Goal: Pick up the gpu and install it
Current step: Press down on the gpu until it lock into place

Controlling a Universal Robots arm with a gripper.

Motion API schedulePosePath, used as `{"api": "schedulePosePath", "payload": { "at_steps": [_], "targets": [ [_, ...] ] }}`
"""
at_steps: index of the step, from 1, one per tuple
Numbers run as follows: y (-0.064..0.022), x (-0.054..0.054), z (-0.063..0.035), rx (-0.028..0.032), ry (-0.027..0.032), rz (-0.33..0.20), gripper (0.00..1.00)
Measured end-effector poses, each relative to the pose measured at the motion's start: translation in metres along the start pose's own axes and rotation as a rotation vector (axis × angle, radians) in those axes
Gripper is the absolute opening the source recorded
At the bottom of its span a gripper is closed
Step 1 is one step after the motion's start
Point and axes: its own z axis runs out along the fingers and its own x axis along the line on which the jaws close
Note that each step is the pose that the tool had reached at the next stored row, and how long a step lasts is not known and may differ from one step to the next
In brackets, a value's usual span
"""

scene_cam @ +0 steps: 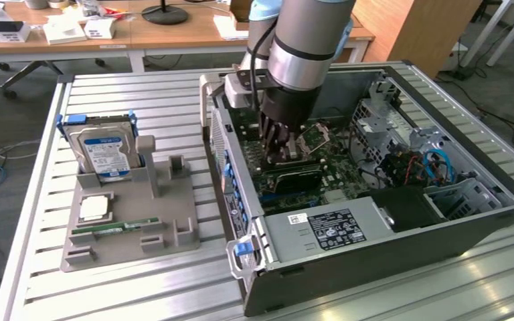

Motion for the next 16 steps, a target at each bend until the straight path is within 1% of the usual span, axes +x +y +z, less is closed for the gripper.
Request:
{"api": "schedulePosePath", "payload": {
  "at_steps": [4, 6, 8, 10, 11, 13, 16],
  "targets": [
    [-0.0032, 0.0001, 0.0002, 0.0046, 0.0009, -0.015, 0.11],
    [-0.0042, 0.0001, 0.0004, 0.0082, 0.0013, -0.024, 0.11],
    [-0.0050, 0.0001, 0.0005, 0.0131, 0.0018, -0.033, 0.11],
    [-0.0053, 0.0001, 0.0007, 0.0212, 0.0023, -0.041, 0.11],
    [-0.0054, 0.0001, 0.0008, 0.0241, 0.0024, -0.044, 0.11],
    [-0.0054, 0.0001, 0.0008, 0.0256, 0.0025, -0.045, 0.11],
    [-0.0052, 0.0001, 0.0007, 0.0345, 0.0027, -0.045, 0.11]
  ]
}}
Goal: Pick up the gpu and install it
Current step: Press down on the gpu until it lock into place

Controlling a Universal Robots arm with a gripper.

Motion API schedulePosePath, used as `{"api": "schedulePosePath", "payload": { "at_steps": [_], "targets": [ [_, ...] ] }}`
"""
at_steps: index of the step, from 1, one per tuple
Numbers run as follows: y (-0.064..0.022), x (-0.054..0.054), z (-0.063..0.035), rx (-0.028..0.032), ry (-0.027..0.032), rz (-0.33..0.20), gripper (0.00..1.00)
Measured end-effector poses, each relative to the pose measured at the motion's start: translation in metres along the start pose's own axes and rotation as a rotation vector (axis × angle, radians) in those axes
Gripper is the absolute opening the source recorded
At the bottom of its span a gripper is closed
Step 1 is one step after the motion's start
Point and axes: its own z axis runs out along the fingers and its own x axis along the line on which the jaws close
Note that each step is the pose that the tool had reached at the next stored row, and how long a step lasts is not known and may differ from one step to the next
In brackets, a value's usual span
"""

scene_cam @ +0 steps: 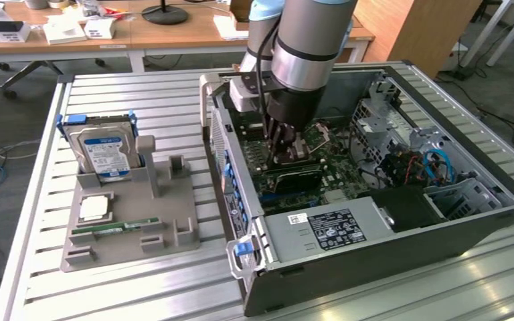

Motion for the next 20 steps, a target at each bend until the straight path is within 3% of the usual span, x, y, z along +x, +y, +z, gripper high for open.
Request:
{"api": "schedulePosePath", "payload": {
  "at_steps": [1, 2, 4, 6, 20],
  "targets": [
    [0.0001, 0.0000, 0.0000, 0.0033, 0.0001, 0.000, 0.11],
    [0.0002, 0.0000, -0.0001, 0.0110, 0.0003, 0.000, 0.11],
    [0.0003, 0.0000, 0.0000, 0.0313, -0.0001, -0.001, 0.11],
    [0.0002, 0.0000, 0.0000, 0.0404, -0.0019, -0.001, 0.11],
    [-0.0041, 0.0002, -0.0001, 0.0435, -0.0027, 0.084, 0.11]
  ]
}}
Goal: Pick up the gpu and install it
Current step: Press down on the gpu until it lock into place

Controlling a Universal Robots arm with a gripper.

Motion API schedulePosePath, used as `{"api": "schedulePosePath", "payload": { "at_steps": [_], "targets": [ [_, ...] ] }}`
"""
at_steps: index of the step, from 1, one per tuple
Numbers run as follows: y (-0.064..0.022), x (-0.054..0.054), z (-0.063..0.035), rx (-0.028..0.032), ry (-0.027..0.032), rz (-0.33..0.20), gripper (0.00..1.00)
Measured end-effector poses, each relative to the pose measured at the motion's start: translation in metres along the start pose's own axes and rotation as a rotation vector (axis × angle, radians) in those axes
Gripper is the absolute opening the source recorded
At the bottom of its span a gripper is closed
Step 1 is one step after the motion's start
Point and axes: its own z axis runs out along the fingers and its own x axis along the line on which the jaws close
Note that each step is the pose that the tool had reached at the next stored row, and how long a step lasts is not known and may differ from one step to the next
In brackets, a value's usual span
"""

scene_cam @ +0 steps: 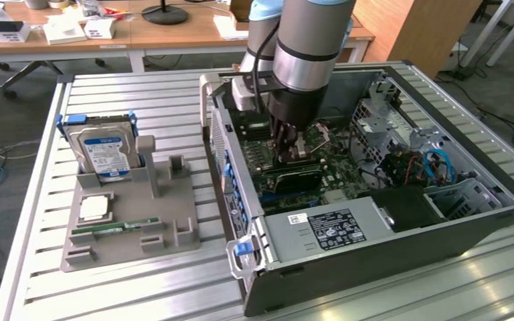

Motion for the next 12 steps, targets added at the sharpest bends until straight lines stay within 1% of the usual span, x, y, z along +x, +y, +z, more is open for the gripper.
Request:
{"api": "schedulePosePath", "payload": {
  "at_steps": [3, 9, 12],
  "targets": [
    [-0.0041, 0.000, 0.0001, 0.0002, 0.0001, 0.006, 0.11],
    [-0.0150, 0.000, 0.0003, 0.0006, 0.0002, 0.014, 0.11],
    [-0.0157, 0.000, 0.0018, 0.0006, 0.0002, 0.014, 0.11]
  ]
}}
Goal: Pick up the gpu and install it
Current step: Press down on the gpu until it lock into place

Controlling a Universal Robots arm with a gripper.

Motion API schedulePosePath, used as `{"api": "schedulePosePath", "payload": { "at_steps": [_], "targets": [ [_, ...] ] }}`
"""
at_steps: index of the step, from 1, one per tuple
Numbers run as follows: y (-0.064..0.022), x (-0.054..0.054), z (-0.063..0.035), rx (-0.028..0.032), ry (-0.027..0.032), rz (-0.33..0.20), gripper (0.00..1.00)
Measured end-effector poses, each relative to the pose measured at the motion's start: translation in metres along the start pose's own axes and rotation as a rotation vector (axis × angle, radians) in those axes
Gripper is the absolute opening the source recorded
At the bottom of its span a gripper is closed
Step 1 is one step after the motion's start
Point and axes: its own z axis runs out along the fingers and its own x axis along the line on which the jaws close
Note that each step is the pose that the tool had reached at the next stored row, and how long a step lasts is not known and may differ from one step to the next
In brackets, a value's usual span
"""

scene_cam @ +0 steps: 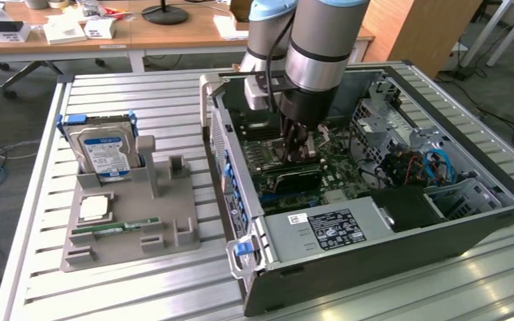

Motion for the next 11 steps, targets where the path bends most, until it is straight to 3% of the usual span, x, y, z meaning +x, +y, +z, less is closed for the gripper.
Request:
{"api": "schedulePosePath", "payload": {
  "at_steps": [4, 7, 11],
  "targets": [
    [0.0003, 0.0001, 0.0019, -0.0021, 0.0005, 0.003, 0.11],
    [0.0009, 0.0001, 0.0025, -0.0108, 0.0012, 0.012, 0.11],
    [0.0009, 0.0002, 0.0035, -0.0150, 0.0014, 0.018, 0.11]
  ]
}}
